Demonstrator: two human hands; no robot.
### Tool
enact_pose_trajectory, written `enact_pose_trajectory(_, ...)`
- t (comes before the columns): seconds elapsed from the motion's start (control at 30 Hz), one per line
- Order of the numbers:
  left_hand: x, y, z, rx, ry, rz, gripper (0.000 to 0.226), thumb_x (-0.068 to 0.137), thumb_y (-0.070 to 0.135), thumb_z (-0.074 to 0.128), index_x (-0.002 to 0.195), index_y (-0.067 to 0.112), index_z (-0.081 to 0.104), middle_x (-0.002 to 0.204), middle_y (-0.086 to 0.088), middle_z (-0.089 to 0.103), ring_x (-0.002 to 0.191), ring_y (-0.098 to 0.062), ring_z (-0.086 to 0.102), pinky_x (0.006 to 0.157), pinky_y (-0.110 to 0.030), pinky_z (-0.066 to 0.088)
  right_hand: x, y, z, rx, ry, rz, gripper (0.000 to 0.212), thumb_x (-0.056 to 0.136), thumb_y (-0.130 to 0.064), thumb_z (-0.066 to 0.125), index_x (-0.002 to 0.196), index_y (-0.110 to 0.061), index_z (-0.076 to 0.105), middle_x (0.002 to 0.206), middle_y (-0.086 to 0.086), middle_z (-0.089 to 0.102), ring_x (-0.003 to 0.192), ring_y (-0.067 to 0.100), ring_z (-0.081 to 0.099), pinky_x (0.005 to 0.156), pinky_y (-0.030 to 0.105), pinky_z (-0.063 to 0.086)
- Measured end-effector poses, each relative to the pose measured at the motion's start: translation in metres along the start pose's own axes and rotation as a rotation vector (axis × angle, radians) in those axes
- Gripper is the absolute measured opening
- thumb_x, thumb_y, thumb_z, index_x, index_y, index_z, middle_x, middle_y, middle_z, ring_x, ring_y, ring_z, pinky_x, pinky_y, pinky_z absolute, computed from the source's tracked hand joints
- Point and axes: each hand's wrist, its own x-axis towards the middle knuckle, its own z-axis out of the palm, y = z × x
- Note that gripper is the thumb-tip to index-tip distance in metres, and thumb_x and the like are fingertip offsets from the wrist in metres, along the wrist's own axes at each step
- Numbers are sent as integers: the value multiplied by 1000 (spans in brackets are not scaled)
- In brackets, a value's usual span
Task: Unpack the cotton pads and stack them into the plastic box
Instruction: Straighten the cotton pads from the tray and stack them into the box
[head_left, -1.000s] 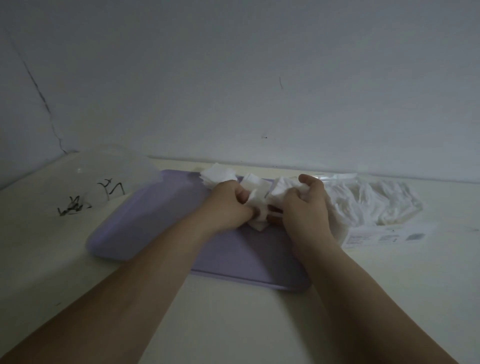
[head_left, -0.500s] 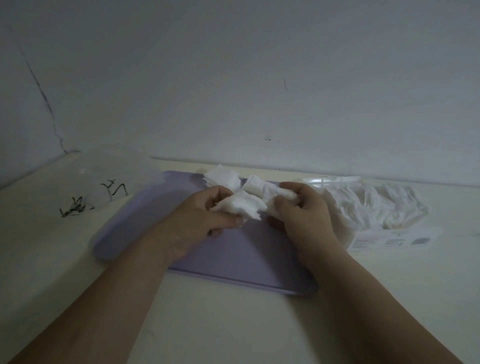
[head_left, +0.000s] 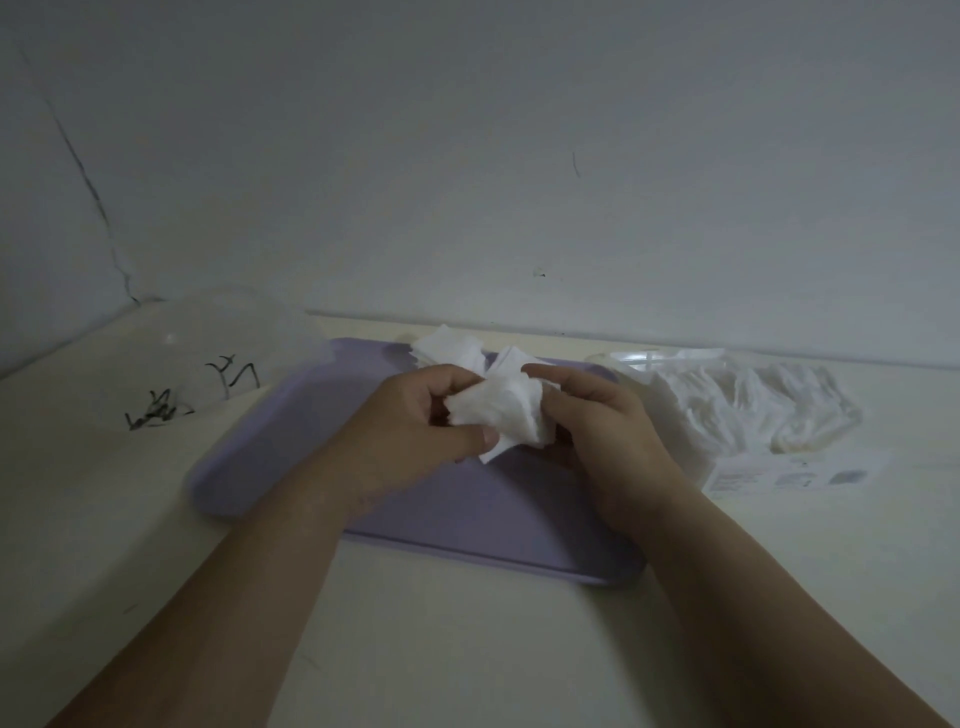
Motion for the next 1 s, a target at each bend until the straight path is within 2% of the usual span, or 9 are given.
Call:
enact_pose_trajectory(0.1, 1, -2, 0, 49, 17, 5, 28, 82, -1, 83, 106, 12, 76, 94, 0, 76, 85, -10, 67, 79, -27, 52, -4, -3, 2, -10, -65, 31, 29, 106, -16, 58, 93, -19, 84, 103, 5, 83, 106, 27, 76, 87, 43, 62)
enact_pose_trajectory(0.17, 1, -3, -1, 58, 26, 1, 29, 81, -3, 82, 105, 12, 77, 96, 1, 78, 88, -9, 70, 80, -27, 52, -6, -3, 3, -28, -133, 22, 30, 106, -20, 60, 92, -16, 86, 110, 13, 81, 102, 27, 73, 96, 52, 59)
enact_pose_trajectory(0.23, 0, -1, 0, 64, 45, 4, 31, 79, -3, 83, 106, 12, 78, 96, -1, 79, 87, -10, 70, 79, -25, 54, -7, -2, 3, -52, -167, 5, 28, 106, -20, 60, 98, -14, 86, 116, 23, 78, 101, 28, 69, 103, 60, 54)
enact_pose_trajectory(0.33, 0, 4, 5, 72, 169, 35, 33, 77, -2, 86, 101, 19, 77, 86, 4, 76, 71, -4, 65, 63, -17, 50, -3, 1, 2, -49, -115, -28, 25, 106, -18, 60, 106, -5, 82, 122, 32, 71, 99, 28, 66, 91, 48, 53)
enact_pose_trajectory(0.47, 3, 6, 6, 66, 293, 103, 24, 80, 7, 86, 94, 25, 77, 78, 7, 73, 61, -8, 60, 54, -17, 46, 2, 9, -2, 13, -30, -15, 26, 108, -18, 58, 111, -6, 81, 116, 19, 79, 117, 37, 72, 106, 53, 56)
enact_pose_trajectory(0.6, 3, 7, 8, 17, 324, 139, 18, 84, 4, 82, 93, 20, 80, 79, 0, 77, 66, -9, 63, 62, -15, 49, 5, 13, -2, -3, 38, -12, 28, 109, -22, 58, 105, -9, 83, 112, 15, 81, 118, 40, 72, 107, 61, 54)
enact_pose_trajectory(0.8, 5, 8, 0, -241, 256, 95, 14, 93, 3, 71, 100, 15, 76, 74, -4, 68, 63, -15, 55, 49, -25, 39, 10, 16, -4, -61, 169, -65, 25, 102, -34, 65, 98, -20, 85, 108, 22, 79, 95, 28, 70, 95, 63, 60)
enact_pose_trajectory(0.87, 3, 7, 1, -206, 162, 97, 18, 94, 2, 70, 98, 18, 78, 75, -4, 66, 61, -13, 53, 50, -24, 39, 8, 14, -4, -83, 137, -74, 24, 104, -30, 65, 98, -18, 85, 106, 23, 78, 93, 28, 69, 91, 55, 60)
enact_pose_trajectory(1.0, 2, 5, 8, -56, 150, 77, 15, 92, 1, 73, 101, 12, 77, 69, 10, 71, 54, -1, 54, 53, -14, 40, 0, 6, 0, -127, 42, -73, 25, 106, -22, 62, 97, -13, 84, 106, 26, 77, 95, 30, 74, 95, 60, 59)
